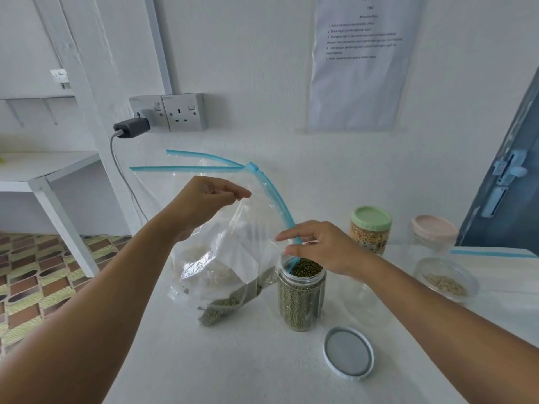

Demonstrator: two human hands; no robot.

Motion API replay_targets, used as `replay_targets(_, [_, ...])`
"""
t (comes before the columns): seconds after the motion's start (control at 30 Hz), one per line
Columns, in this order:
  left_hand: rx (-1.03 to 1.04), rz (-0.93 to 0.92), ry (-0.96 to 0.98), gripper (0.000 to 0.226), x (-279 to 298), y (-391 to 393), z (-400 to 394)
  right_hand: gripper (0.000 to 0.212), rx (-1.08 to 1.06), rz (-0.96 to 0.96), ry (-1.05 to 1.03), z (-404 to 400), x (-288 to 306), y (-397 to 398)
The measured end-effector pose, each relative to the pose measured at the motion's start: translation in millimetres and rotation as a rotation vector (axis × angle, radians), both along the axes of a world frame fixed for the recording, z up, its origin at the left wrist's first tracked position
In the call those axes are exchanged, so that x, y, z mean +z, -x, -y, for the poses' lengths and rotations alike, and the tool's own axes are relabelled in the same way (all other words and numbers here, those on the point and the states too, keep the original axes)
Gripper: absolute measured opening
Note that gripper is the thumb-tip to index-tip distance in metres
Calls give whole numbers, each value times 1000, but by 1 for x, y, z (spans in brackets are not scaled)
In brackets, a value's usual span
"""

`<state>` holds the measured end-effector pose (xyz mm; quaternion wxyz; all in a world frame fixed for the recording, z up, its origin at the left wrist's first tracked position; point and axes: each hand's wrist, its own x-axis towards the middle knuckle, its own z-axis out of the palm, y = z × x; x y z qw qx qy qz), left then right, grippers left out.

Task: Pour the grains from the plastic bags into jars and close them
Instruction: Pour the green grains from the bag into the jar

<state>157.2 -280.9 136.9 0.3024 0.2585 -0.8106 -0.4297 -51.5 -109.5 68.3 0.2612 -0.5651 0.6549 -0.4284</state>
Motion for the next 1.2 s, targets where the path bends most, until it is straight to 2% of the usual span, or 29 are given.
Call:
replay_targets(0.1, [-3,36,11,32,0,1,1,19,-2,-82,-13,-1,2,2])
replay_targets(0.23, [25,90,51,29,2,2,6,19,-36,-119,72,7,6,4])
replay_targets(0.53, [126,-1,37,33,-5,-2,16,21,-7,-79,90,10,19,8])
replay_targets(0.67, [124,77,60,35,-11,-1,26,21,22,-64,29,11,19,7])
replay_targets(0.77, [158,52,62,36,-13,0,25,22,14,-68,13,12,15,6])
replay_targets(0.97, [201,-30,42,31,-6,2,17,24,-2,-34,111,15,22,8])
replay_targets(1.1, [196,-46,16,34,-12,0,19,18,45,-82,5,8,19,8])
replay_targets(1.2, [192,-73,-16,35,-14,-1,20,22,76,-128,-105,0,16,10])
